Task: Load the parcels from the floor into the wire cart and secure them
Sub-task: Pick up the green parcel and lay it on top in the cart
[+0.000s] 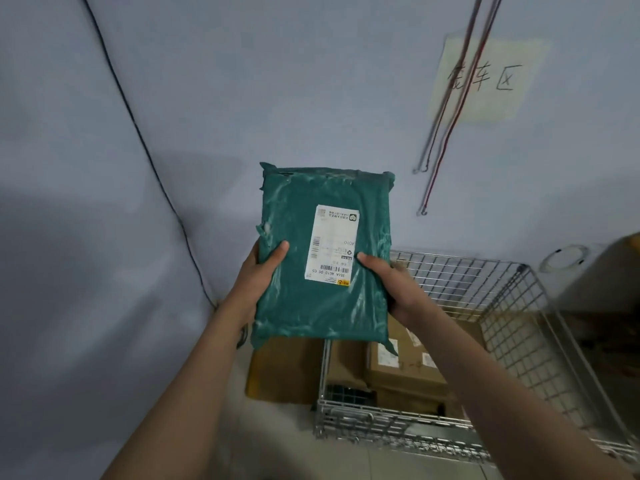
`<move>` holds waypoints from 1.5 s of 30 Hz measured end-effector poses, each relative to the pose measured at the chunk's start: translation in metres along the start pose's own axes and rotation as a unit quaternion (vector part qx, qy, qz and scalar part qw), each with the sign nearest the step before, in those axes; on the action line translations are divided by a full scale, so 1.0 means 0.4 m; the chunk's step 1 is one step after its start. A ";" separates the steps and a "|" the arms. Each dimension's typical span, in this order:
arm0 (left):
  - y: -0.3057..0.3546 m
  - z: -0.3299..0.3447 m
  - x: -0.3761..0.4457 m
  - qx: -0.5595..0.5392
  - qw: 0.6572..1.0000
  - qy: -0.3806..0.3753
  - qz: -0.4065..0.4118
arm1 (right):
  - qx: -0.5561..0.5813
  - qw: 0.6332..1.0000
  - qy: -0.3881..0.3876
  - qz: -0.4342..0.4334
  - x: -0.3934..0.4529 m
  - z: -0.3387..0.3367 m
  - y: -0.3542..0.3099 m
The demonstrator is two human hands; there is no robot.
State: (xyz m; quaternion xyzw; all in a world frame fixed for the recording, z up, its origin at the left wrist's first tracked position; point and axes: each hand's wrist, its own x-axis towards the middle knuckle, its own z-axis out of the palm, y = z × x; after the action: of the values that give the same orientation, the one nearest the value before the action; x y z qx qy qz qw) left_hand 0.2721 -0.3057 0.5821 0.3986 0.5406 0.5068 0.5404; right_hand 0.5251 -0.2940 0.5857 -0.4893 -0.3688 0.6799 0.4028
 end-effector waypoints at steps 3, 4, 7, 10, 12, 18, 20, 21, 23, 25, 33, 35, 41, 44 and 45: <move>-0.008 0.133 -0.042 0.015 1.000 0.005 0.011 | -0.003 1.000 -0.010 -0.005 -0.064 -0.133 -0.027; -0.009 0.177 -0.054 0.014 1.000 0.013 0.016 | -0.002 1.000 -0.009 -0.007 -0.079 -0.177 -0.036; -0.010 0.308 -0.084 -0.007 0.999 0.034 0.026 | 0.002 1.000 0.000 -0.009 -0.107 -0.292 -0.060; -0.013 0.415 -0.098 -0.022 0.998 0.053 0.016 | 0.003 1.000 0.010 0.004 -0.114 -0.379 -0.076; -0.017 0.469 -0.093 -0.031 0.998 0.059 0.003 | 0.006 1.000 0.012 0.010 -0.106 -0.432 -0.082; -0.059 0.569 -0.016 -0.060 0.996 0.060 -0.041 | 0.039 0.999 0.000 0.029 -0.061 -0.548 -0.078; -0.079 0.591 0.026 -0.068 0.994 0.055 -0.068 | 0.021 0.999 0.021 0.035 -0.043 -0.573 -0.087; -0.091 0.606 0.054 -0.074 0.992 0.053 -0.083 | 0.011 0.999 0.030 0.042 -0.030 -0.591 -0.097; -0.112 0.623 0.092 -0.083 0.989 0.057 -0.104 | -0.006 0.998 0.034 0.060 -0.018 -0.623 -0.111; -0.132 0.646 0.143 -0.102 0.984 0.065 -0.127 | -0.018 0.996 0.037 0.075 -0.004 -0.664 -0.122; -0.222 0.795 0.261 -0.190 0.950 0.098 -0.229 | 0.109 0.978 0.126 0.127 0.033 -0.830 -0.020; -0.249 0.842 0.260 -0.200 0.943 0.091 -0.249 | 0.127 0.977 0.099 0.142 0.053 -0.831 -0.012; -0.308 1.013 0.242 -0.183 0.944 0.117 -0.249 | 0.126 0.977 0.116 0.129 0.135 -0.873 -0.044; -0.325 1.085 0.223 -0.155 0.942 0.157 -0.251 | 0.088 0.974 0.140 0.155 0.155 -0.930 -0.044; -0.326 1.106 0.220 -0.151 0.943 0.162 -0.250 | 0.075 0.973 0.142 0.167 0.163 -0.952 -0.043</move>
State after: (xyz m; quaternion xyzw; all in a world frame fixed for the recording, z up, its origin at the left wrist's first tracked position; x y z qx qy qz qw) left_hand 0.7157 -0.1897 0.4820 0.0767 0.6201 0.4889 0.6087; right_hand 0.8823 -0.1870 0.4823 -0.6039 -0.1694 0.6868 0.3674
